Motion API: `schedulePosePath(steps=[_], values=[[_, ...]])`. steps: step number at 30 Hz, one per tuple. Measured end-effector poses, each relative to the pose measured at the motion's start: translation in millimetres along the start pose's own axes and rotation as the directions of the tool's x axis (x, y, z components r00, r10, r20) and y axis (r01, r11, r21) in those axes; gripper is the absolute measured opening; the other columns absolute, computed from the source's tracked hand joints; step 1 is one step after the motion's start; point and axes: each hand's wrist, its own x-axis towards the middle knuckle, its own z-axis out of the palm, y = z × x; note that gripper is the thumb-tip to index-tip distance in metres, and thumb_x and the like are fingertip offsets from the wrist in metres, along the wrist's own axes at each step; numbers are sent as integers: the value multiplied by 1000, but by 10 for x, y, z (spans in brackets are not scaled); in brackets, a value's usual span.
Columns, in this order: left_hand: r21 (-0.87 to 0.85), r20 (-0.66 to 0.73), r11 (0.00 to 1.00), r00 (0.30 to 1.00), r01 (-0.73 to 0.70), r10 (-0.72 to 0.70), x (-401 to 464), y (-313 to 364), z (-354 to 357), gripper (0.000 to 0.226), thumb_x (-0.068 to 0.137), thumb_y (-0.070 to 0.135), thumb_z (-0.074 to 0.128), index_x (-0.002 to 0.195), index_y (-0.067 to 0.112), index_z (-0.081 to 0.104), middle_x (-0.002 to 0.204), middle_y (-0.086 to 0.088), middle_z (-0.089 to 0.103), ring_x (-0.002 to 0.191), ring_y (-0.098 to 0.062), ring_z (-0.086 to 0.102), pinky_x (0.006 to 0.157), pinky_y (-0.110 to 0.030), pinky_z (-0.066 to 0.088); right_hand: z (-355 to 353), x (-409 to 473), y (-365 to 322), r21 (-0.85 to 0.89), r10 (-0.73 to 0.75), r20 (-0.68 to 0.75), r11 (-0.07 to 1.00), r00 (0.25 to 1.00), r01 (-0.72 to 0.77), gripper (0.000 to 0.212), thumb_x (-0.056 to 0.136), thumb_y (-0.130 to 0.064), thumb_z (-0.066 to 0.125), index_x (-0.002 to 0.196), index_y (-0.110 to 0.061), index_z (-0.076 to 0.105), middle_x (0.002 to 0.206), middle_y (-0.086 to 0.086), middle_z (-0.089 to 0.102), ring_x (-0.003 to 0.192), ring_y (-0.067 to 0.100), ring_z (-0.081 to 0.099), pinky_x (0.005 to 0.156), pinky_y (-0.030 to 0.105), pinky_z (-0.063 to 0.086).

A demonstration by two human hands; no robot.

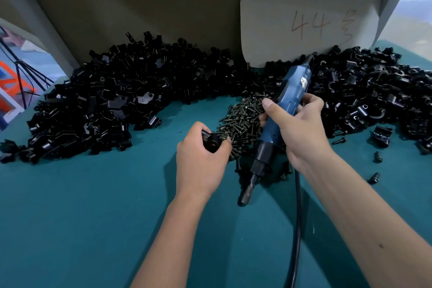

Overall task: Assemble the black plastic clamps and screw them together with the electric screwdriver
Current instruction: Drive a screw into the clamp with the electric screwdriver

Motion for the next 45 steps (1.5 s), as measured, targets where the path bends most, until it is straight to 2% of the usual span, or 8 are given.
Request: schedulePosePath(steps=[7, 12, 18, 22, 29, 35, 42, 45], values=[[-17, 1, 1000, 1000, -3, 3, 0, -13, 11, 37, 79, 36, 75, 73, 26, 40, 57, 16, 53, 48, -7, 41, 42, -15, 31, 19, -29, 4, 84, -16, -70, 996, 997, 22, 49, 92, -11, 80, 118, -17, 38, 101, 8, 70, 76, 16, 72, 71, 26, 59], [-20, 9, 1000, 1000, -3, 3, 0, -10, 10, 37, 80, 38, 74, 73, 25, 40, 58, 15, 54, 48, -7, 40, 43, -15, 32, 23, -22, 10, 155, -16, -53, 988, 998, 24, 47, 90, -10, 82, 111, -21, 41, 90, -3, 70, 75, 19, 72, 71, 29, 60], [-23, 12, 1000, 1000, 5, -5, -5, 0, 2, 37, 81, 36, 75, 72, 26, 40, 58, 16, 56, 48, -6, 42, 43, -16, 33, 27, -9, 18, 122, -16, -44, 992, 999, 21, 51, 90, -12, 82, 119, -21, 40, 86, -8, 72, 73, 18, 73, 70, 27, 60], [-27, 19, 1000, 1000, 12, -11, -17, 10, -1, 36, 81, 36, 74, 73, 25, 41, 57, 14, 55, 47, -7, 41, 43, -16, 33, 25, -28, 44, 100, -4, -51, 995, 999, 9, 51, 91, -12, 81, 121, -21, 40, 97, 0, 69, 73, 17, 73, 67, 27, 59], [-13, 17, 1000, 1000, 17, -17, -14, 13, 0, 37, 82, 35, 76, 74, 22, 42, 58, 14, 53, 48, -8, 40, 43, -17, 32, 19, -28, 27, 142, 22, -110, 990, 994, -6, 49, 88, -7, 83, 115, -22, 45, 99, 5, 69, 69, 18, 71, 64, 30, 59], [0, 11, 1000, 1000, 6, -6, -25, 24, 10, 37, 81, 36, 75, 73, 24, 41, 60, 17, 56, 49, -6, 43, 43, -14, 33, 6, -33, 9, 174, 28, -165, 985, 986, 1, 52, 88, -4, 82, 118, -16, 42, 97, 5, 68, 67, 19, 69, 67, 31, 60], [-6, 8, 1000, 1000, -9, 9, -55, 32, 24, 38, 81, 37, 74, 73, 25, 40, 59, 17, 55, 49, -5, 42, 44, -13, 34, -16, -13, 43, 116, 44, -209, 993, 977, -20, 48, 89, -13, 83, 113, -21, 42, 106, 7, 70, 77, 16, 72, 74, 32, 60], [-12, 15, 1000, 1000, -16, 16, -73, 36, 35, 37, 81, 37, 74, 73, 27, 39, 59, 16, 54, 50, -5, 42, 45, -13, 34, -28, -1, 46, -3, 43, -197, 999, 980, -45, 52, 88, -16, 84, 119, -24, 43, 113, 1, 65, 94, 15, 69, 83, 35, 58]])
